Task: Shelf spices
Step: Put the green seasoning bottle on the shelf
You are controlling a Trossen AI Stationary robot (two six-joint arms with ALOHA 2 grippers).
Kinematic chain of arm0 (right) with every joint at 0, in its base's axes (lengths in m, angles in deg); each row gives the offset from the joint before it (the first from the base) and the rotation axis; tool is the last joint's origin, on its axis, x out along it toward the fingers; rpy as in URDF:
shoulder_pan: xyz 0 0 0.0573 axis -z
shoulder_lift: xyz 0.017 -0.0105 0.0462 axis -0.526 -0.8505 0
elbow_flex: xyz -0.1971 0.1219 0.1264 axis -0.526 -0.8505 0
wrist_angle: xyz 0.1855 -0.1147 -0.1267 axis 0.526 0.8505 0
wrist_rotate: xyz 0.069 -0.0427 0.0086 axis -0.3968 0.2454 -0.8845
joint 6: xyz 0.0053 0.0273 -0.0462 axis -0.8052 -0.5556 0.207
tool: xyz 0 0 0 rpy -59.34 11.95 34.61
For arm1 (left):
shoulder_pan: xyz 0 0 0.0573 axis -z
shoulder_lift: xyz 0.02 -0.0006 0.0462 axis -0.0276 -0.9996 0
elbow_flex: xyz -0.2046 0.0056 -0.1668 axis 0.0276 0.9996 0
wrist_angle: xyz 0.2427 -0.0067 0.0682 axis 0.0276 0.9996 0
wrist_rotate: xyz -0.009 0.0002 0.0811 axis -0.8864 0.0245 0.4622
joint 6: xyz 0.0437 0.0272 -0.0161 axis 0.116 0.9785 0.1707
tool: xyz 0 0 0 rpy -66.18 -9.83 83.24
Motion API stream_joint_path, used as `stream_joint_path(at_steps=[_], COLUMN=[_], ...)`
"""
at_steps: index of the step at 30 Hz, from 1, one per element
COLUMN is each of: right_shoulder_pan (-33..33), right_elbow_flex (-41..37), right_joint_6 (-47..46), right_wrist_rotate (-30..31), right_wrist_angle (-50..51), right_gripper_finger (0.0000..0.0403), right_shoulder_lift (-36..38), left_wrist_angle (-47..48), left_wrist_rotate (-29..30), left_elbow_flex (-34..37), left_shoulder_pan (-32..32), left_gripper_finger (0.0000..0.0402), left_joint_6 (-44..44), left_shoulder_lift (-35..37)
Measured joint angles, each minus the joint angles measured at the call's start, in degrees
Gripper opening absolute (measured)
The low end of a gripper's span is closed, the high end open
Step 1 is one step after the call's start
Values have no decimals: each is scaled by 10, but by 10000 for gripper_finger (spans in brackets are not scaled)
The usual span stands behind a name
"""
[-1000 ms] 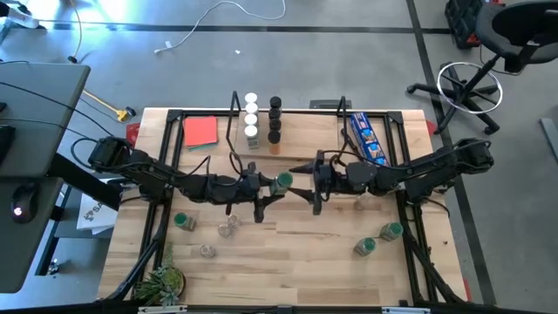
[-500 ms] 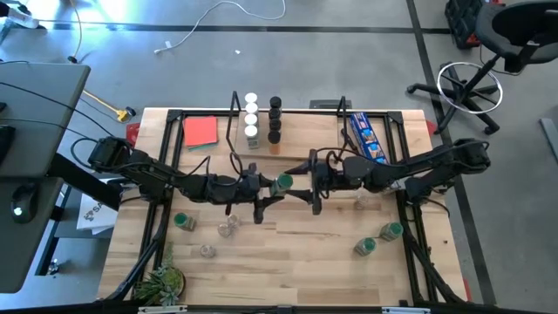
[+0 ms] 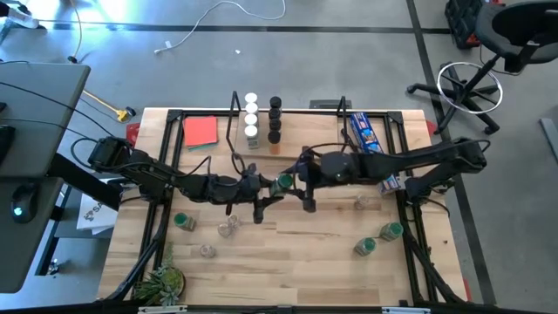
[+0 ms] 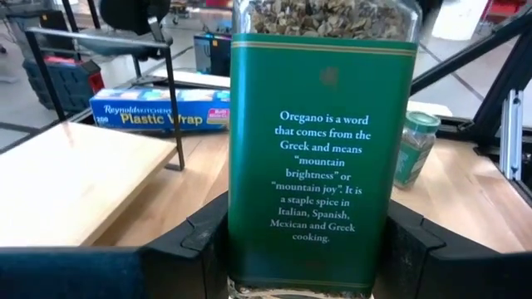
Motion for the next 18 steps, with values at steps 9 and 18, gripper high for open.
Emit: stream_joint_path(at_steps=[9,18], right_shoulder_pan=[3,17], right_elbow_flex=[131,134], right_joint_6=[47,91], right_wrist_rotate=[-8,-42], right_wrist_angle=[264,259], right_gripper_finger=[243,242], right_shoulder_lift=[-15,-74], left_wrist_angle=[80,134], left_wrist_rotate=[-3,-8], left_elbow_flex=[0,-1], left_shoulder_pan=[0,0], left_gripper_finger=[186,186], left_joint_6=[-35,-64], left_shoulder_lift=[0,-1])
